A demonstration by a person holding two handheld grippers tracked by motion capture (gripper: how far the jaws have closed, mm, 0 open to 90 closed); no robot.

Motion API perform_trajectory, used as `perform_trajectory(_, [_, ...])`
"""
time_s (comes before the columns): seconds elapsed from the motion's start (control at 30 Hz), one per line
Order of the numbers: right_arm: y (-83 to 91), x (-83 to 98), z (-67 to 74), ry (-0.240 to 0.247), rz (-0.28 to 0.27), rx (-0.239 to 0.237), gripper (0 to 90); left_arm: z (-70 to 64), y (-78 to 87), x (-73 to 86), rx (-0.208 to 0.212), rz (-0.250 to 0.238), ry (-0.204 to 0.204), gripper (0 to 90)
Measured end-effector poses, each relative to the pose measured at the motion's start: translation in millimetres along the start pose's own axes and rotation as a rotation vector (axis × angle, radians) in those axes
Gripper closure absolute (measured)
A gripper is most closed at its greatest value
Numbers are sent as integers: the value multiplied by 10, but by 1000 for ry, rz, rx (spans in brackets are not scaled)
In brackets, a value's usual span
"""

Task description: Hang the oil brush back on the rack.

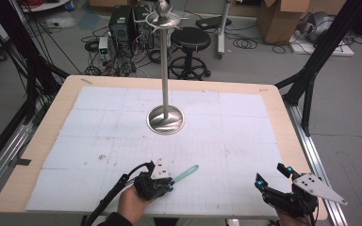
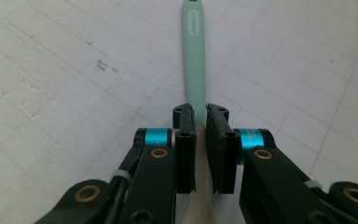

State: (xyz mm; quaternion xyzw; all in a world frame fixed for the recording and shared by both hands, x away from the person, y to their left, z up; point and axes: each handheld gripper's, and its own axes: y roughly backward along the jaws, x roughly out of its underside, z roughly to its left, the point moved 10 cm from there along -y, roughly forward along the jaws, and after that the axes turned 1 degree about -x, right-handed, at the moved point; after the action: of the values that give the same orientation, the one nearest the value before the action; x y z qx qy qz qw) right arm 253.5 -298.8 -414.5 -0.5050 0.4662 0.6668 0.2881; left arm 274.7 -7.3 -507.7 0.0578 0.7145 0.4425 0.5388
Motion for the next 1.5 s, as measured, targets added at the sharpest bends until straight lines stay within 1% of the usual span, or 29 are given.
perform_trajectory(0.1, [1, 2, -3, 0, -1, -1, 167, 15, 18, 1, 9, -21, 22, 818])
perform_trajectory(0.2, [4, 1, -5, 0, -2, -1, 167, 43, 66, -15, 8, -39, 25, 819])
perform_trajectory(0.27, [3, 4, 0, -4, 1, 0, 167, 61, 104, -39, 10, -62, 37, 819])
perform_trajectory(0.43, [-6, 5, 3, 3, 2, -1, 167, 109, 225, -94, 20, -116, 59, 819])
perform_trajectory(0.57, [-13, 11, 23, -9, 5, -10, 167, 137, 355, -161, 29, -186, 87, 819])
perform_trajectory(0.63, [-20, 7, 29, -9, 1, -17, 167, 150, 423, -185, 33, -214, 92, 819])
perform_trajectory(0.7, [-26, 8, 46, -17, 1, -24, 167, 158, 493, -221, 32, -253, 103, 818])
perform_trajectory(0.77, [-37, 1, 57, -18, -4, -32, 167, 168, 572, -252, 32, -288, 102, 818])
perform_trajectory(0.9, [-53, -25, 103, -40, -19, -59, 167, 191, 735, -309, 30, -363, 107, 818])
perform_trajectory(1.1, [-93, -84, 216, -60, -46, -126, 167, 223, 999, -384, 11, -473, 90, 818])
perform_trajectory(1.23, [-134, -145, 345, -60, -52, -174, 167, 218, 1150, -422, 7, -537, 79, 818])
perform_trajectory(1.33, [-167, -196, 450, -26, -52, -191, 167, 212, 1234, -435, 6, -570, 78, 817])
perform_trajectory(1.5, [-197, -317, 653, 29, -61, -218, 168, 200, 1304, -433, 2, -590, 67, 818])
